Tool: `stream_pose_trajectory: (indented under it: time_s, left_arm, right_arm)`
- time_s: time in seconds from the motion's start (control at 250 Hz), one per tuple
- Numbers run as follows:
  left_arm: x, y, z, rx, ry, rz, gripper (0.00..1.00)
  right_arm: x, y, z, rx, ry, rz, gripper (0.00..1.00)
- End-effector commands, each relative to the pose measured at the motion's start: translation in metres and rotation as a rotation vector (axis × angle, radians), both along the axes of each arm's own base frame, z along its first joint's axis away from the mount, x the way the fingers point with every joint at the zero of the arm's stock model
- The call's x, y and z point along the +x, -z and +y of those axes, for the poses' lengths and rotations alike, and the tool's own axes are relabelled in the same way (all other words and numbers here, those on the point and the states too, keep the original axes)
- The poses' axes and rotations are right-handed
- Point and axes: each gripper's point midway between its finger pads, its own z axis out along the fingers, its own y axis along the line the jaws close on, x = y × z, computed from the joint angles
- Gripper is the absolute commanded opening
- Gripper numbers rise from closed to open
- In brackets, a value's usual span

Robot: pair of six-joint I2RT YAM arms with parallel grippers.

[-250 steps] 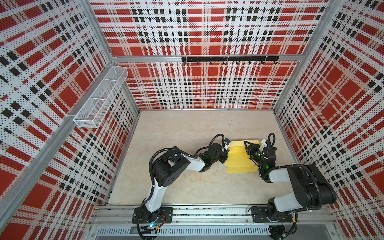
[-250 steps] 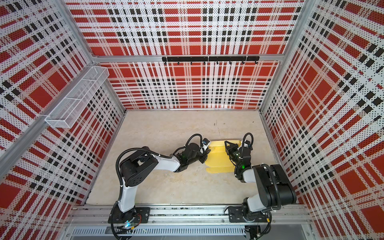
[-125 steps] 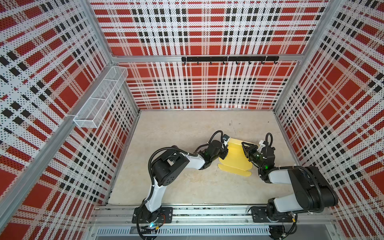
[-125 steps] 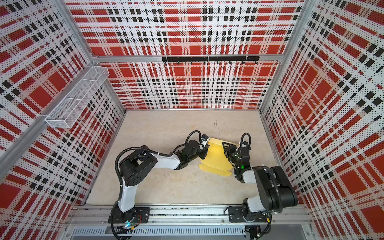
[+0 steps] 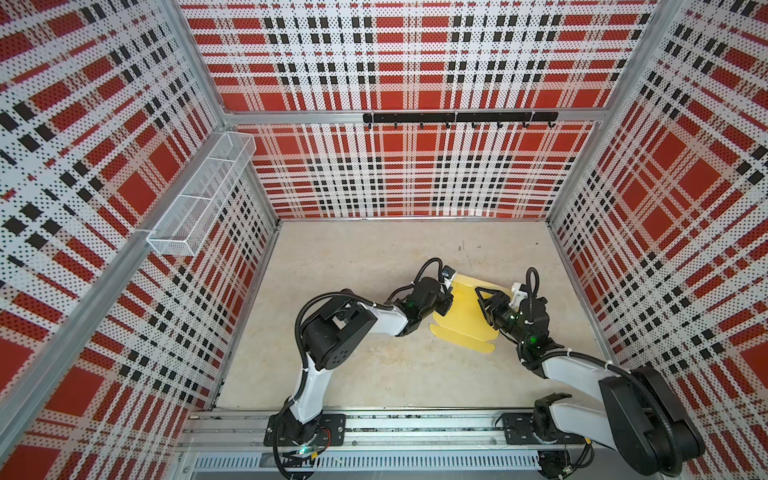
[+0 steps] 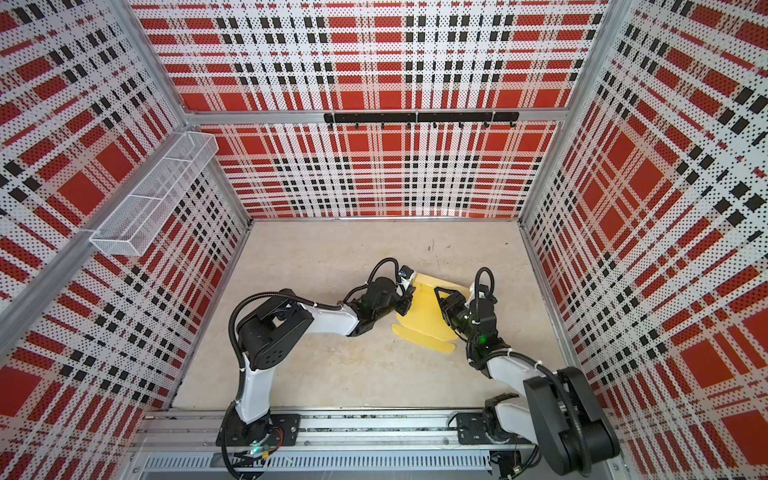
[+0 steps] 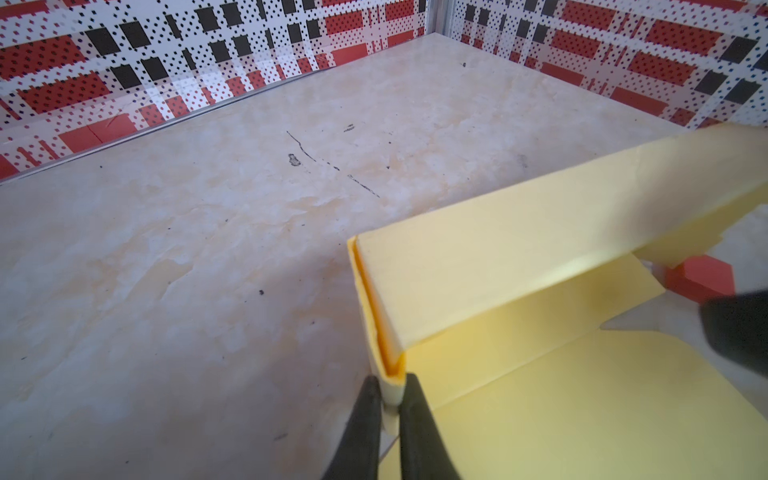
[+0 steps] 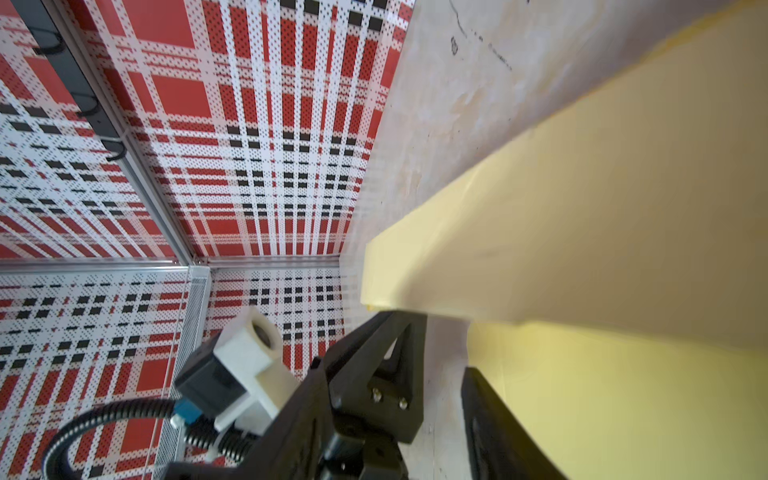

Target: Fold the paper box

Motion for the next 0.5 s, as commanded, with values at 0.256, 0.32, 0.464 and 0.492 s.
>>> stream_pose_trajectory:
  time_s: [0.256, 0.32, 0.464, 0.492]
  left_arm:
    - [0.003, -0.008, 0.029, 0.028, -0.001, 0.001, 0.13]
    - [0.004, -0.011, 0.036, 0.024, -0.004, 0.002, 0.13]
    - [0.001, -0.004, 0.049, 0.024, 0.0, 0.028, 0.13]
    - [0.001, -0.005, 0.052, 0.021, -0.002, 0.026, 0.13]
  right_arm:
    - [-0.02, -0.042, 0.041, -0.124, -0.147, -0.033, 0.61]
    - [-0.018, -0.054, 0.041, -0.164, -0.157, -0.052, 0.63]
    - [-0.005, -0.077, 0.036, -0.295, -0.181, -0.1, 0.72]
    - [0.001, -0.08, 0.035, -0.295, -0.189, -0.104, 0.72]
